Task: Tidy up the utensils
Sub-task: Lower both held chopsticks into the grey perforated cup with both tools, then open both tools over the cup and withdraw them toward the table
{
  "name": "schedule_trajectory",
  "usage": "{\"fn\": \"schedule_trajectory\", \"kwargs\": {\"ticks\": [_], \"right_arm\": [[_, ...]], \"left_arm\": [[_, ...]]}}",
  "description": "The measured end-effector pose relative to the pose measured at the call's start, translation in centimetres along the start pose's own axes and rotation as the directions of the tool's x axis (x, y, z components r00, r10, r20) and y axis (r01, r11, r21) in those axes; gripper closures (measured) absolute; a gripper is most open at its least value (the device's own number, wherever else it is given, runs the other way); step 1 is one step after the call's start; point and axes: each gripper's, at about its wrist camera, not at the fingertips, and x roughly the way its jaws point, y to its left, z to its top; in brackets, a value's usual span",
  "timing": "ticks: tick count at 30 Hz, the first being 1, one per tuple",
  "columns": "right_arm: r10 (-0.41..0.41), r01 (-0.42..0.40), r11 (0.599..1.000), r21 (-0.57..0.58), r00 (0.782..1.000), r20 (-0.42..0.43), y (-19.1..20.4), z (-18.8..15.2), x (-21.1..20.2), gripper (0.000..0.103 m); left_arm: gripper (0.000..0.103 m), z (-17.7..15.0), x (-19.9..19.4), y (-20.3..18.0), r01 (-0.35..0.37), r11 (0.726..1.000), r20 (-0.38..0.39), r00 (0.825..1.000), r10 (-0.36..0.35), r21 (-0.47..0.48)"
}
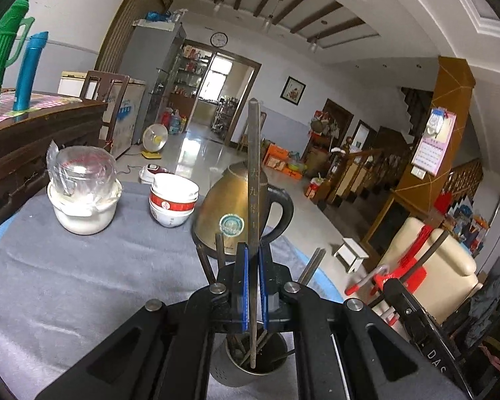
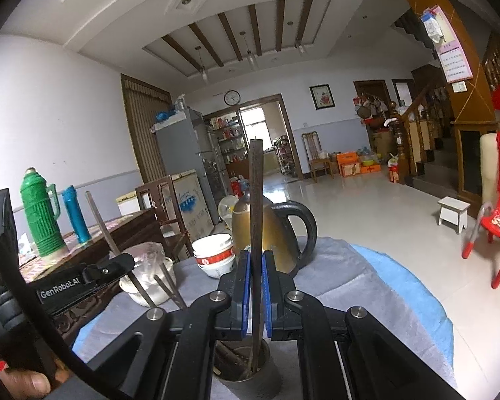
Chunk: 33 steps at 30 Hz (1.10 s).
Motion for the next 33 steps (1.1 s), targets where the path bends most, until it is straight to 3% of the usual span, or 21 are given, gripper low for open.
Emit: {"fn": "schedule_trajectory", "kwargs": {"ticks": [13,22,24,26,27,29,30,33], "right_arm": [[-0.013,0.008,0.999,-0.044,0.994,-0.112,0.2,-2.3,4.2,0.096],[-0.011,0.001,0.999,-0.041,0.970,-0.243,0.1,-3.7,6.2,0.095],[-0.014,0.003,0.999,-0.040,0.964,-0.265,0.0,-3.8,6.3,0.094],[-0.030,0.020,0.999,-0.042,0.966,-0.257,-0.1,-3.5,6.0,0.091],[-0.041,0.032,0.999,-0.043,0.967,-0.250,-0.1,-3.3,5.7,0.083],[-0.051,0.042,0.998,-0.041,0.970,-0.238,-0.1,-2.9,5.2,0.054],[-0.061,0.054,0.998,-0.041,0.974,-0.218,-0.1,-2.7,4.5,0.031],[-0.080,0.072,0.996,-0.055,0.981,-0.174,0.1,-2.1,2.5,0.029]], "left_arm": [[0.097,-2.1,4.0,-0.4,-0.014,0.997,-0.100,0.995,0.021,0.072],[0.096,-3.2,4.4,-0.9,-0.007,0.992,-0.184,0.982,0.030,0.124],[0.092,-3.0,3.6,-0.8,-0.010,0.992,-0.169,0.985,0.031,0.125],[0.066,-2.5,2.8,-0.5,-0.011,0.992,-0.156,0.987,0.031,0.123],[0.061,-2.3,2.1,-0.3,-0.013,0.993,-0.142,0.989,0.030,0.122],[0.053,-2.0,0.8,0.0,-0.028,0.992,-0.114,0.993,0.042,0.120],[0.053,-1.8,0.0,0.3,-0.030,0.993,-0.106,0.993,0.043,0.117],[0.051,-1.7,-2.3,1.8,-0.050,0.993,-0.087,0.994,0.059,0.106]]}}
